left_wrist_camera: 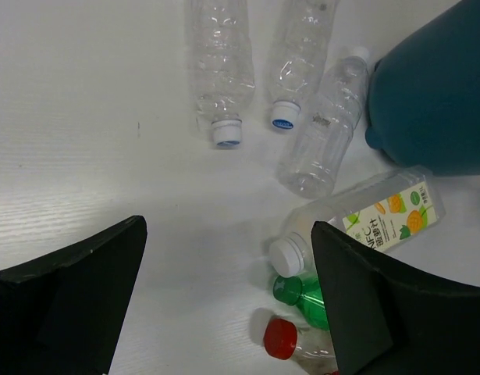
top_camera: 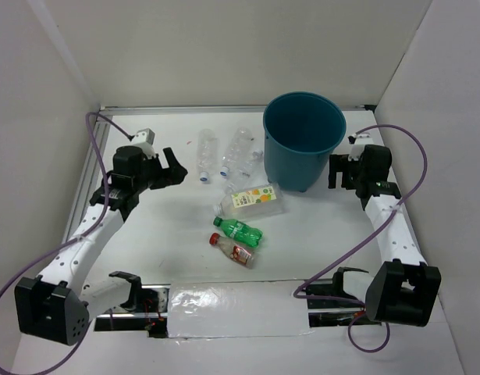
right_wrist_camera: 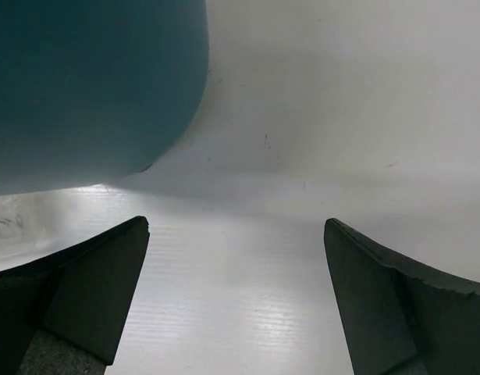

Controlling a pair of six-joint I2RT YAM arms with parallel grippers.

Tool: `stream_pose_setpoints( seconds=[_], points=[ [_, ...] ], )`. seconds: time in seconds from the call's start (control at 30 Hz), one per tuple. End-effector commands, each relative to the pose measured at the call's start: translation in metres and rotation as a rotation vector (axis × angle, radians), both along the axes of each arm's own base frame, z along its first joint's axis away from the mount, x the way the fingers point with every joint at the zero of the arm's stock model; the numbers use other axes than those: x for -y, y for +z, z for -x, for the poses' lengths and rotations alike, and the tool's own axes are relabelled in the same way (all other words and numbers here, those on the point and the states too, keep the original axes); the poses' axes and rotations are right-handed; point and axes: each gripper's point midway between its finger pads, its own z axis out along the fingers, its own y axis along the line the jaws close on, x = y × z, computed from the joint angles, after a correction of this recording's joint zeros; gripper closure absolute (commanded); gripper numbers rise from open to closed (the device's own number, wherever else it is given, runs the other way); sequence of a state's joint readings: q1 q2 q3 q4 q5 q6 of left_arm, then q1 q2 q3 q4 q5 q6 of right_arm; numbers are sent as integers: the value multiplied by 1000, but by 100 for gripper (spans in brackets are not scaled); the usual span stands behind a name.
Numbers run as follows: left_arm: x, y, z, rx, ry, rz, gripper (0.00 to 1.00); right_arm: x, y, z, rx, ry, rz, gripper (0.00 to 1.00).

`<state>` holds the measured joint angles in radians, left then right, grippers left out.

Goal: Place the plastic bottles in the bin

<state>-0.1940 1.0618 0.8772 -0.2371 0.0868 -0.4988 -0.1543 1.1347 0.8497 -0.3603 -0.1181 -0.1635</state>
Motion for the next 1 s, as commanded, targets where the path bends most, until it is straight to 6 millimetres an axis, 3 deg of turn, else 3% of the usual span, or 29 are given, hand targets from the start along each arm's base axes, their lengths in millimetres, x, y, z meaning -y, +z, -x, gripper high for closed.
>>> stream_pose_setpoints(
  seconds=[0.0,0.1,0.33,0.43,0.53,0.6,0.63,0.67,0.7,0.73,0.77,0.8,0.83,0.87,0.9,0.93,0.97],
  points=[
    [12,8,-11,31,-64,1,0,-2,11,1,34,69,33,0],
    [17,3,-18,14,-79,-13,0,-13,14,10,27,191,43,0],
    [25,-15,-34,-30,-86,-58,0,8,12,14,22,88,101,0],
    [28,-16,-47,-31,-84,-76,9,19,10,18,11,41,128,0],
    [33,-15,-59,-24,-85,-106,26,20,5,24,-19,42,136,0],
    [28,-26,-68,-48,-51,-134,26,16,1,25,-35,79,136,0],
    [28,-32,-69,-63,-51,-138,22,13,-1,26,-44,89,127,0],
    [29,-25,-78,-41,-40,-139,16,11,-1,26,-41,106,127,0],
    [30,-38,-83,-74,-42,-147,10,7,-3,25,-44,126,110,15],
    [35,-41,-88,-70,-57,-157,6,7,-8,27,-55,127,107,62],
    [36,-38,-98,-62,-48,-161,1,3,-8,27,-51,134,86,71],
    [36,-56,-107,-99,-45,-188,1,-3,-7,26,-44,161,64,71],
    [37,-62,-114,-110,-45,-191,0,-6,-11,28,-60,173,49,66],
    [38,-57,-125,-101,-32,-197,0,-9,-11,27,-57,186,39,35],
    [44,-61,-129,-108,-42,-199,0,-13,-12,29,-63,199,25,19],
    [45,-80,-139,-137,-31,-236,0,-22,-12,31,-61,255,3,2],
    [45,-80,-140,-137,-31,-236,0,-22,-12,31,-61,255,3,2]
  ],
)
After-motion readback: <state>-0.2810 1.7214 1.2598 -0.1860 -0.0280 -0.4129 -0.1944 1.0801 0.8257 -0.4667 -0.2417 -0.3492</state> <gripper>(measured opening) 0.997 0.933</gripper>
